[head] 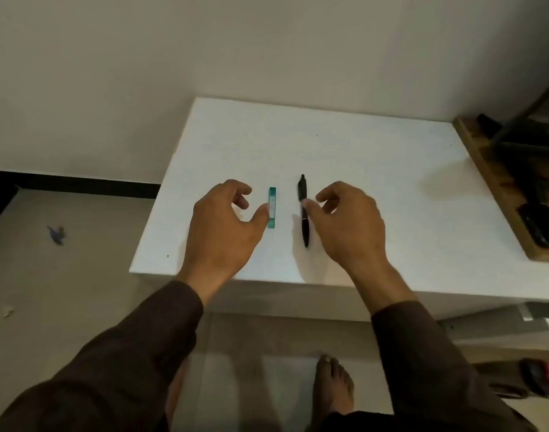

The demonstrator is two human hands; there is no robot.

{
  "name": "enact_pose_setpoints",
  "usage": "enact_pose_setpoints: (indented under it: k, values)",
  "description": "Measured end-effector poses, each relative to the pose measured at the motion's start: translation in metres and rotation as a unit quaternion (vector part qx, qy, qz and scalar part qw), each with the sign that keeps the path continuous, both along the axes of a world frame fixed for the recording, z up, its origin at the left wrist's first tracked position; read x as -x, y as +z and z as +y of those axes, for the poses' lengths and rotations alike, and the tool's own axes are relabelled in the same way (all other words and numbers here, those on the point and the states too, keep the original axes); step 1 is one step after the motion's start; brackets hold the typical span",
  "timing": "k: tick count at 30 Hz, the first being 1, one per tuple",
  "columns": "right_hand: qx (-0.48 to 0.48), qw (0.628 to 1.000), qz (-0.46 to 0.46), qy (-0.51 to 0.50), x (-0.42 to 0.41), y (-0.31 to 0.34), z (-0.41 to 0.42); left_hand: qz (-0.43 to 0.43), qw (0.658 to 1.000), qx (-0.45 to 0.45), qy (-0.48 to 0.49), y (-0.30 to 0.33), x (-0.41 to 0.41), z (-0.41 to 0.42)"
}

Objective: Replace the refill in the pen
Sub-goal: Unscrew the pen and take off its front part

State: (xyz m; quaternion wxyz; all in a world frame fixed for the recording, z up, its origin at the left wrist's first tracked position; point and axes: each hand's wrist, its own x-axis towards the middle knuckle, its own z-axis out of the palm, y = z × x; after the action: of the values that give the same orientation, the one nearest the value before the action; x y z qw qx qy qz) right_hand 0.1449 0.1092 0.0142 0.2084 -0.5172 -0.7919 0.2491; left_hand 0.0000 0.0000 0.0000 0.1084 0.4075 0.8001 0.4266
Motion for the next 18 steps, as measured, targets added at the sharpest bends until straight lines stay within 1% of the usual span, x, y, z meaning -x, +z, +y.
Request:
enact_pose_setpoints:
  k: [4, 10, 14, 16, 18]
  values:
    - [0.039, 0.996, -0.079, -0.021, 0.017, -0.008, 0.001, 0.010, 1.000, -0.003, 0.011, 0.000, 0.002, 0.001]
    - [0.062, 0.996, -0.064, -0.025, 0.023, -0.011, 0.003, 0.016, 1.000, -0.014, 0.018, 0.003, 0.006, -0.002]
    - [0.074, 0.996, -0.012, -0.040, 0.018, -0.009, 0.003, 0.000, 0.999, -0.035, 0.014, 0.010, 0.006, -0.003]
    - [0.082, 0.995, 0.037, -0.044, 0.012, -0.004, 0.002, -0.022, 0.999, -0.045, 0.007, 0.015, 0.006, -0.002]
    - [0.099, 0.989, 0.107, -0.034, 0.006, 0.005, 0.000, -0.069, 0.996, -0.057, -0.012, 0.019, 0.005, 0.001]
